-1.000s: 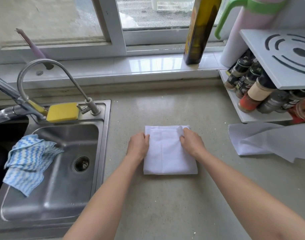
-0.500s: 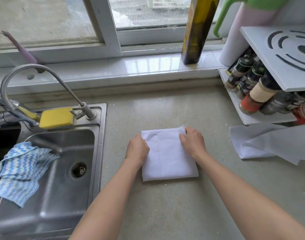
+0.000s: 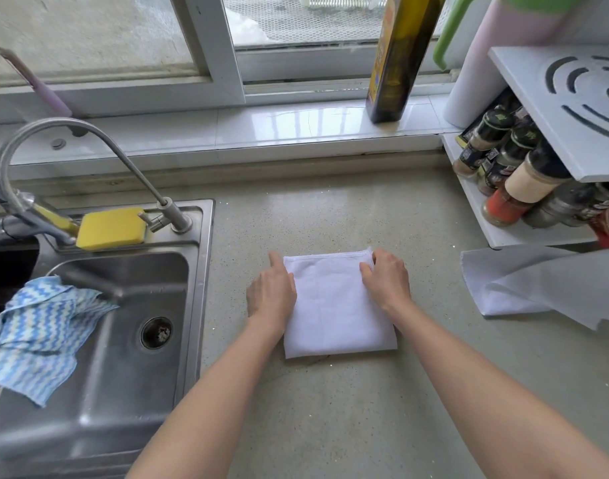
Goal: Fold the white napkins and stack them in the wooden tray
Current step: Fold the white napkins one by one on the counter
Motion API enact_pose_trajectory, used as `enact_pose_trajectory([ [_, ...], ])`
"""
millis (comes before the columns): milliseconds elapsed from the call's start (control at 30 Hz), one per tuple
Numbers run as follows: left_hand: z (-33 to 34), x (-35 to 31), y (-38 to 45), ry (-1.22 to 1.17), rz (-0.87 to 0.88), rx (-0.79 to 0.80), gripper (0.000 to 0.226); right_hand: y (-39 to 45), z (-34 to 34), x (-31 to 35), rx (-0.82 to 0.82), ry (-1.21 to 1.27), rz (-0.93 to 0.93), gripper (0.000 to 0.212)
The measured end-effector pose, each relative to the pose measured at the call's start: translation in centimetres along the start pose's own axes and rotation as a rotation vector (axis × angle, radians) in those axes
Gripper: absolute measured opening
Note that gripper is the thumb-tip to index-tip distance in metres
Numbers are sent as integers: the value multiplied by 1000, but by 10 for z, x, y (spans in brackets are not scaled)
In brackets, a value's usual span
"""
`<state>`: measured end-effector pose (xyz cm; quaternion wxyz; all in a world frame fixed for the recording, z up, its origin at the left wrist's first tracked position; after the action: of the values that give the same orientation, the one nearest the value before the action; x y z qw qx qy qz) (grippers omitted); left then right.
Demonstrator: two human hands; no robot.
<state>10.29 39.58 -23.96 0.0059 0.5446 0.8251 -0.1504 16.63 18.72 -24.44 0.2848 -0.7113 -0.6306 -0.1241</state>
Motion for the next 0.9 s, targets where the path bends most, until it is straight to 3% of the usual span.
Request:
enact_pose_trajectory([
  [67,-9,-12,-5,156,247,-193,35,0,0,-2,-11,43,6,19],
  [167,9,-23,-9,250,576,-124,46,0,-1,-3,-21,108,17,16],
  [267,29,-11,-12,279,536,-23,50,-6,-5,3,-67,48,-33,21],
  [367,37,-9,-13,295,511,-33,50,-28,3,27,-181,-256,-307,41],
  [433,37,-9,-9,282,511,-27,50,-45,29,41,-23,-216,-464,50],
  [533,32,-10,-13,201,554,-12,52,-55,69,35,237,-299,-532,56],
  [600,15,1,-24,-91,423,-95,50,-51,74,29,242,-345,-514,57],
  [667,2,33,-41,-543,77,-179,35,-49,76,28,251,-367,-498,58],
  [733,14,55,-61,-853,-208,-23,25,-49,78,29,275,-390,-477,59],
  [800,29,58,-75,-943,-260,165,25,-49,77,30,300,-397,-454,60],
  [900,27,52,-82,-966,-201,200,27,-49,74,32,323,-401,-436,60],
])
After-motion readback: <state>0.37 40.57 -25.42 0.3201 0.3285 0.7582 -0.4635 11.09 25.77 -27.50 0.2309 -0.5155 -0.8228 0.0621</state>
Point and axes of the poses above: each hand's wrist, its own y-axis towards the middle knuckle, its own z-axis out of the palm, x = y × z, the point moved 7 cm from there along y, towards the middle knuckle, and after that the axes turned 6 degrees about y, right-handed, at the moved point
